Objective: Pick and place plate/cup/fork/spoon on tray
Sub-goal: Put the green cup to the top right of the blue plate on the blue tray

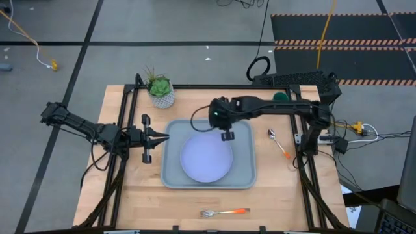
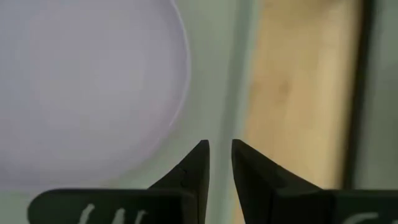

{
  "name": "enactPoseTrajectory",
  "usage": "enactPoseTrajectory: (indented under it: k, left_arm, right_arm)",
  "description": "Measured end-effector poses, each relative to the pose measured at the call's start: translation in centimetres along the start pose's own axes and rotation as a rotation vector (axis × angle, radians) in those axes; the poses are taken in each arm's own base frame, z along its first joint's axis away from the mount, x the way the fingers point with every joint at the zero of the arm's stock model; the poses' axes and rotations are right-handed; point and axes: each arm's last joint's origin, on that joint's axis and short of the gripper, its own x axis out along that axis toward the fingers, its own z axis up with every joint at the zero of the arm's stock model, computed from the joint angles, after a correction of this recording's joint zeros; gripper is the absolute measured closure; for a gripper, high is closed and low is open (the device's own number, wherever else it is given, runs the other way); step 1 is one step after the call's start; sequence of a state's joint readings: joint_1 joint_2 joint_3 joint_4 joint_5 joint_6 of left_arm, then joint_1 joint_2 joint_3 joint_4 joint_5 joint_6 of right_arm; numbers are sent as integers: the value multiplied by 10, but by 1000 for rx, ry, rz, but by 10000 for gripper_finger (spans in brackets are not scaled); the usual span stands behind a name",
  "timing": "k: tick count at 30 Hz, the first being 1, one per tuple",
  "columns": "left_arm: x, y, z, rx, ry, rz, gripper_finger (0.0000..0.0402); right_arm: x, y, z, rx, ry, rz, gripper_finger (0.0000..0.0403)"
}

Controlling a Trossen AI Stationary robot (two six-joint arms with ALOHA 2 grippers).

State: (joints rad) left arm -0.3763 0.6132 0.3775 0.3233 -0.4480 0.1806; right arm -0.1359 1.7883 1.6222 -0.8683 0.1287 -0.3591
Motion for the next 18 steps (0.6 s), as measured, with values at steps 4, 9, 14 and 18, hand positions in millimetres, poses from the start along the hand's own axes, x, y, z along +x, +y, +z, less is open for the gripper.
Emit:
enactPoseTrajectory:
  k: [4,9,14,18]
  left_arm:
    - [0,0,0,0,0,0,360]
    - [0,0,0,-2,-3,0,360]
    - [0,0,1,-13,-12,3,360]
    - [0,0,2,-18,-18,3,360]
  right_arm:
    - [-39,23,3,-23,-67,-15,342]
    - [-80,47,1,166,-211,323,342]
    - [-106,74,-5,312,-205,495,342]
    - [-103,86,-28,467,-60,309,342]
